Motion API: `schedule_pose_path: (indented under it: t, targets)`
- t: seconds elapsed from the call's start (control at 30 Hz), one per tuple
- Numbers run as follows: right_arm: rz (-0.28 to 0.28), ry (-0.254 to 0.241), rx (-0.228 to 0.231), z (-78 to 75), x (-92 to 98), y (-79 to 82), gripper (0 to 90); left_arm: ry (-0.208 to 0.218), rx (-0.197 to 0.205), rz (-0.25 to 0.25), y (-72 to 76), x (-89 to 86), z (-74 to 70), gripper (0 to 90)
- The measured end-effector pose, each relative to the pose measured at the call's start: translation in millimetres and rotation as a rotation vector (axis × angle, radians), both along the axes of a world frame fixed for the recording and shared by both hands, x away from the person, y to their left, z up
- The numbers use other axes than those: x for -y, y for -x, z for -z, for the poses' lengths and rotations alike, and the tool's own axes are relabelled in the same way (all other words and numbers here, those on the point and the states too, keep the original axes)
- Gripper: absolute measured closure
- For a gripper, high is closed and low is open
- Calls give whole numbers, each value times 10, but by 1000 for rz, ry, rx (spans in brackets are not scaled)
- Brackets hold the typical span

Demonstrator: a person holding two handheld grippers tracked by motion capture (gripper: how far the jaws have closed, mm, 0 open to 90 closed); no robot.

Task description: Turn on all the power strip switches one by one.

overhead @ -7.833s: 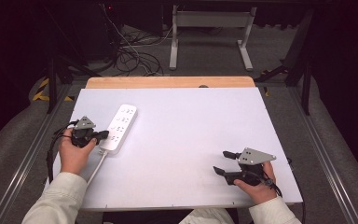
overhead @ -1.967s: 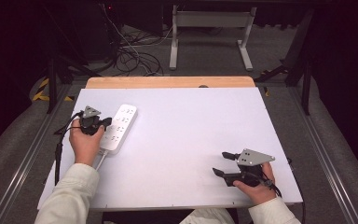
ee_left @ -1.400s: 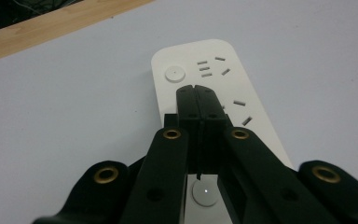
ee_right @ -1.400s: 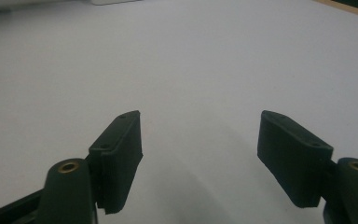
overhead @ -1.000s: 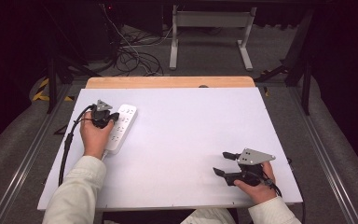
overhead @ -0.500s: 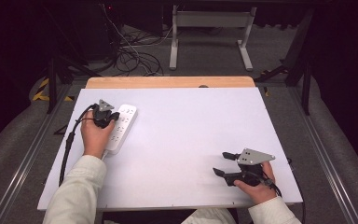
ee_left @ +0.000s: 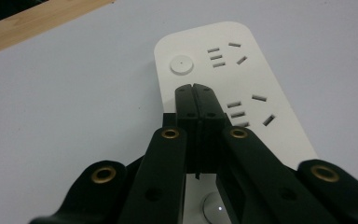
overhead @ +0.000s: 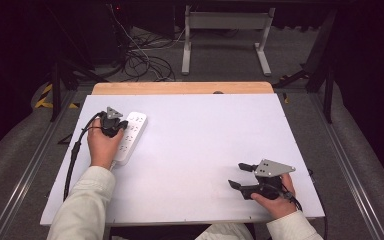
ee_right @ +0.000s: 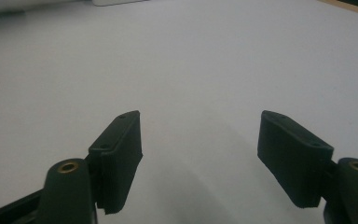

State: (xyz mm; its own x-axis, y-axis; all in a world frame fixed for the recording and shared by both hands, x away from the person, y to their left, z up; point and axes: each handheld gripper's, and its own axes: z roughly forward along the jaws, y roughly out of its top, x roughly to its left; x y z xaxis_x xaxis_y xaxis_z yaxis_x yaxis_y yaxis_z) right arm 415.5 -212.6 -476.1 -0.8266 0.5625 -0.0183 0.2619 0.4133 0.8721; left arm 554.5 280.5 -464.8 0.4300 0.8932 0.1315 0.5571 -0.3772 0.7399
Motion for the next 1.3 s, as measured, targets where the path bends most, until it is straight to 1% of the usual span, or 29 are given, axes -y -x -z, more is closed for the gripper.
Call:
schedule_pose_path:
  t: [0.03, 0.07, 0.1, 0.13, 0.17, 0.27, 0.33, 0.4, 0.43, 0.47, 0.5, 0.53, 0.57, 0.63, 0.7, 0.77, 0.8, 0.9, 0.93, 1.0, 1.03, 1.07, 1.1, 1.13, 1.17, 1.23, 1.27, 1.3]
  targets:
    - [-1, -3, 0, 0, 0, 1, 315, -4, -1, -5, 4, 10, 0, 900]
    - [-1, -3, 0, 0, 0, 1, 315, -28, 8, -5, -1, 15, -5, 900]
    - [0, -1, 0, 0, 0, 1, 315, -37, -1, -6, 1, 43, -8, 900]
    - [0, -1, -1, 1, 0, 0, 314, -37, -1, -6, 1, 43, -8, 900]
    - [0, 0, 0, 1, -1, 0, 314, -50, -4, 2, -5, 49, -13, 900]
    - [0, 0, 0, 0, -2, 4, 314, -50, -5, 1, -25, 55, -15, 900]
    - [0, -1, 1, -3, 3, 6, 314, -42, -4, -1, -39, 70, -11, 900]
    - [0, -4, -1, -2, 5, 6, 314, -47, -8, 2, -42, 101, -12, 900]
    - [0, -4, -1, -2, 5, 6, 314, -67, -6, 3, -40, 117, -16, 900]
    - [1, -4, 0, -3, 6, 6, 314, -72, -3, 4, -39, 126, -14, 900]
    - [-1, -4, 0, -4, 7, 7, 314, -43, -12, -4, -36, 105, -10, 900]
    - [-1, -4, 0, -4, 8, 8, 315, -43, -12, -4, -36, 105, -10, 900]
    - [-1, -4, 0, -4, 8, 8, 315, -23, -18, -3, -42, 87, -9, 900]
    - [-1, -6, 1, -5, 12, 11, 314, -35, -14, -9, -35, 100, -8, 900]
    - [-2, -8, 2, -5, 15, 11, 315, -27, -13, -10, -27, 99, 0, 900]
    - [0, -8, 4, -8, 16, 14, 314, -2, -20, -8, -23, 71, 2, 900]
    - [-3, -8, 5, -9, 15, 19, 314, -15, -14, -7, -21, 65, 4, 900]
    - [-5, -4, 6, -7, 8, 22, 315, -6, -9, -12, -12, 62, 13, 900]
    - [-7, -3, 7, -7, 7, 24, 314, -12, -13, -16, -10, 80, 9, 900]
    - [-5, -2, 9, -9, 9, 29, 314, -73, -4, 0, -21, 119, -12, 900]
    - [-4, -5, 8, -8, 11, 28, 314, -97, -8, 8, -27, 141, -32, 900]
    - [-2, -5, 7, -5, 13, 24, 314, -112, -13, 0, -44, 146, -71, 900]
    - [1, -1, 4, -3, 10, 19, 314, -56, -11, -3, -75, 155, -134, 900]
    - [1, 0, 3, -1, 4, 15, 314, -56, -11, -3, -75, 155, -134, 900]
    - [0, 0, 4, -2, -4, 12, 314, -24, 12, 2, -106, 204, -177, 900]
    - [0, 0, 5, -3, -7, 13, 314, -16, 15, 11, -123, 222, -180, 900]
    - [0, 0, 5, -2, -8, 14, 314, -21, 20, 14, -153, 243, -183, 900]
    - [1, 4, 3, 3, -6, 12, 314, -21, 17, 18, -178, 254, -181, 900]
